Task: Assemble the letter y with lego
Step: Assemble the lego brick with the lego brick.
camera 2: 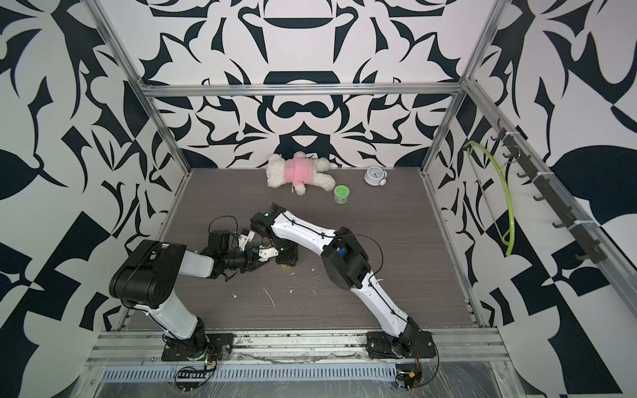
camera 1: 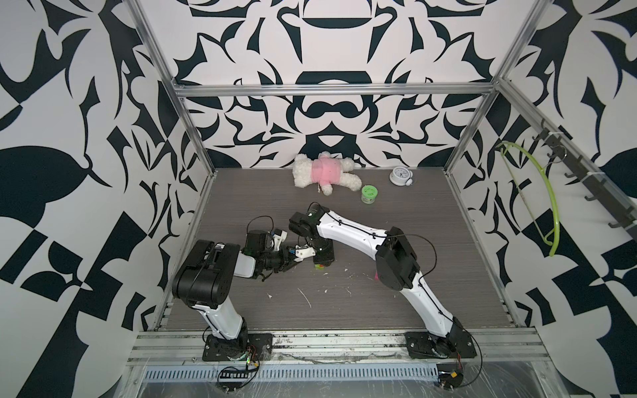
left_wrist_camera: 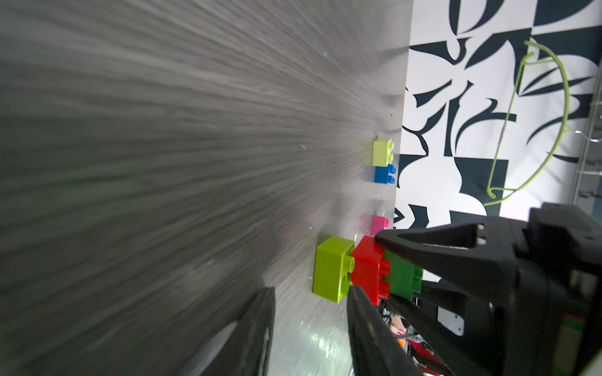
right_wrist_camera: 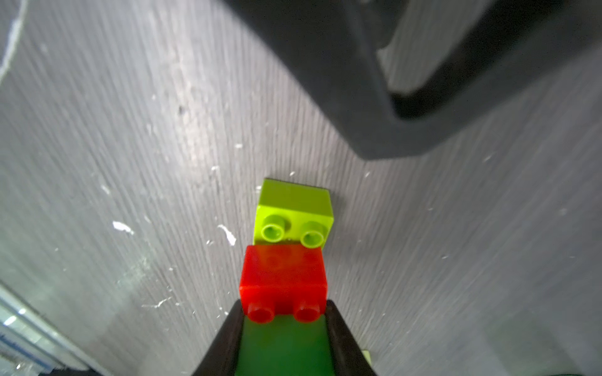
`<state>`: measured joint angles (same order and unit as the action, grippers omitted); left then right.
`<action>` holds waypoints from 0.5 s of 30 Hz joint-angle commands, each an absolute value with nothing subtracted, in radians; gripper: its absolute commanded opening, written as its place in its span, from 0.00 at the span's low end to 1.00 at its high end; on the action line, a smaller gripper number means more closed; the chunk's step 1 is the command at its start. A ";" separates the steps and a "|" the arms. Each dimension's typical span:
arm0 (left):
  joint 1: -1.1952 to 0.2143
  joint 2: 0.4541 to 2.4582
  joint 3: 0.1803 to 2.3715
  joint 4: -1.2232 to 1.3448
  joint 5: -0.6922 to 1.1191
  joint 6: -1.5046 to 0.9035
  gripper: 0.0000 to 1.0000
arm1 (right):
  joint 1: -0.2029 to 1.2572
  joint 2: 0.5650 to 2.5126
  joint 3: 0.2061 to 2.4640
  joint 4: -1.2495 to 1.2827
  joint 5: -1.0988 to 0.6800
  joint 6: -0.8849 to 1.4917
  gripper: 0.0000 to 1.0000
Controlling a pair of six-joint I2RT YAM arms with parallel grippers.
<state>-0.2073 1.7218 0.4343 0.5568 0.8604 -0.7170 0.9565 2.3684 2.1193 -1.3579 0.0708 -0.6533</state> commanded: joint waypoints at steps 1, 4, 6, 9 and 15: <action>-0.252 1.804 0.391 0.498 0.788 -0.756 0.42 | 0.979 2.408 2.106 -1.295 0.025 -0.619 0.18; -0.252 1.804 0.386 0.528 0.783 -0.762 0.40 | 0.970 2.398 2.096 -1.295 0.012 -0.606 0.18; -0.250 1.790 0.383 0.532 0.772 -0.762 0.40 | 0.965 2.388 2.084 -1.293 0.014 -0.601 0.18; -0.249 1.771 0.377 0.547 0.765 -0.762 0.41 | 0.954 2.372 2.057 -1.292 0.020 -0.595 0.18; -0.224 1.766 0.376 0.537 0.747 -0.773 0.42 | 0.946 2.360 2.020 -1.290 0.039 -0.588 0.18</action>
